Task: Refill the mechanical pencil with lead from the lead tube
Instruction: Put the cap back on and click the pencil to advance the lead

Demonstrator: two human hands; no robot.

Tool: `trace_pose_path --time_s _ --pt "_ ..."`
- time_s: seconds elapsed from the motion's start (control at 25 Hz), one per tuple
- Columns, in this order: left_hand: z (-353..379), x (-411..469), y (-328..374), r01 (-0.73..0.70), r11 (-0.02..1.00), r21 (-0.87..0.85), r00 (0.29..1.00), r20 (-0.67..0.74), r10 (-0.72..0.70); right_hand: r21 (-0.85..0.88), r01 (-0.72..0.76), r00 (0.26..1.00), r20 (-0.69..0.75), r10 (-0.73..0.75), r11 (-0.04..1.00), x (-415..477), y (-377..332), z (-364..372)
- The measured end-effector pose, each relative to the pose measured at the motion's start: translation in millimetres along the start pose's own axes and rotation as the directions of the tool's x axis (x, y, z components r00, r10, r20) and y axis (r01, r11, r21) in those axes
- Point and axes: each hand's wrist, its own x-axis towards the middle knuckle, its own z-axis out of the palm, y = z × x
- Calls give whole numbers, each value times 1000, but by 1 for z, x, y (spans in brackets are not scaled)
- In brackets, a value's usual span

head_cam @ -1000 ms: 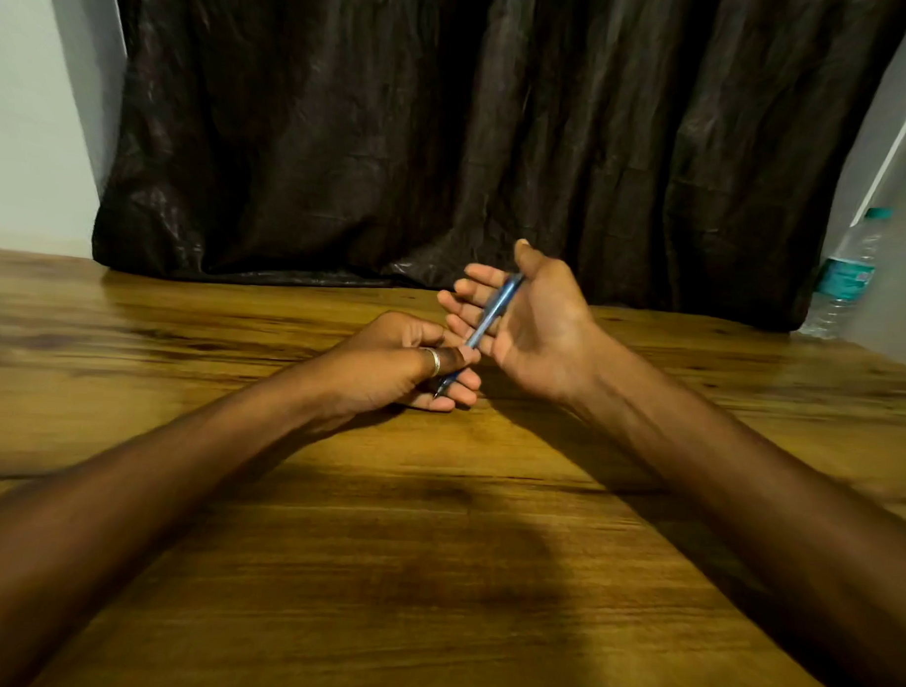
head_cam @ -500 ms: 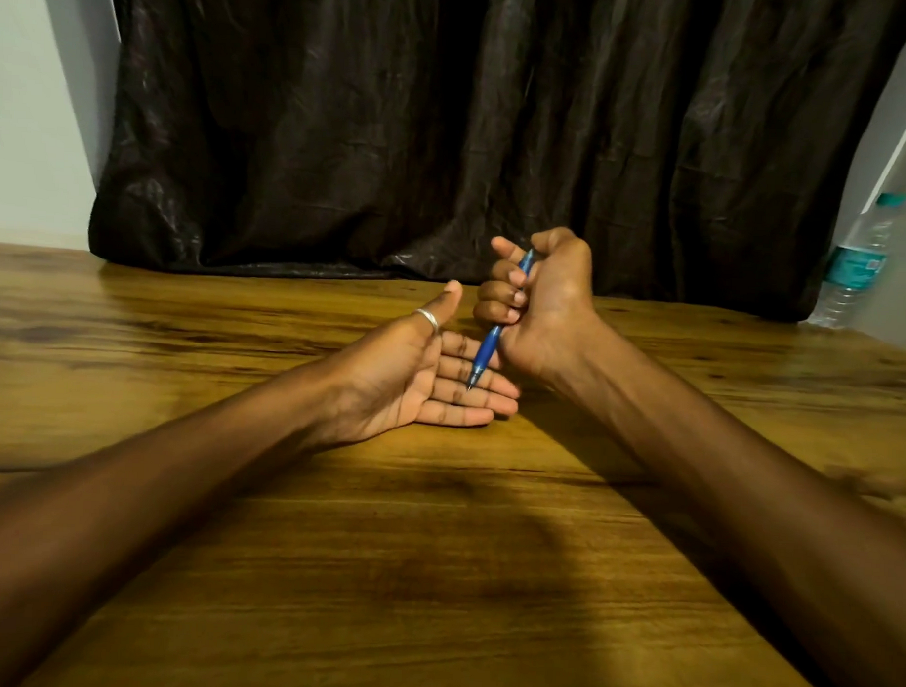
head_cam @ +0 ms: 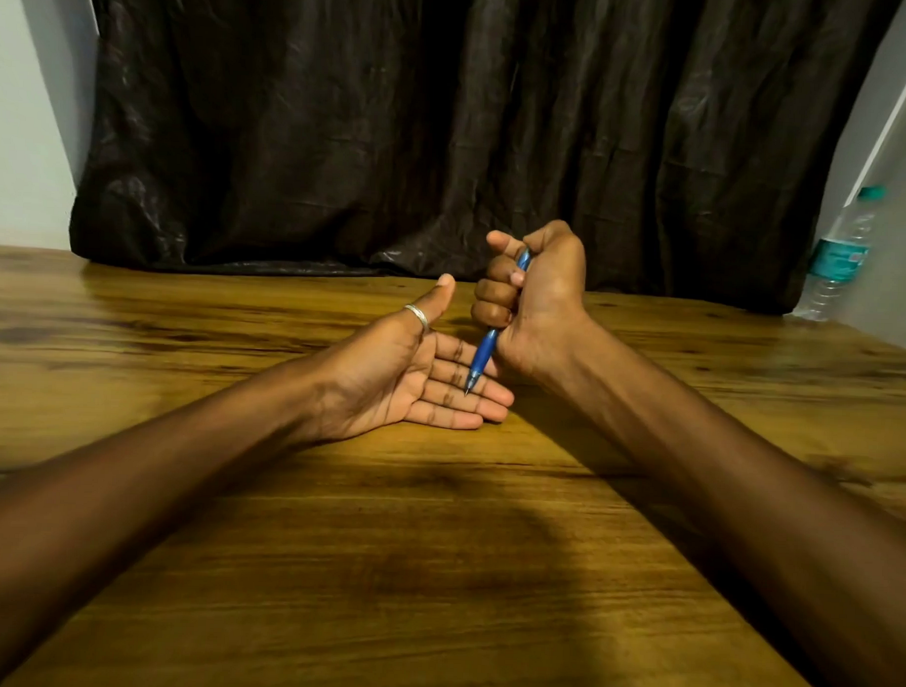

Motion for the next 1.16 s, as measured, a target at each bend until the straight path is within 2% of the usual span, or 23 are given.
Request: trace_pose_path --time_s 1.16 --pt "-2 3 -2 -14 1000 27 999 31 13 -42 54 998 -18 -54 998 -2 -1 0"
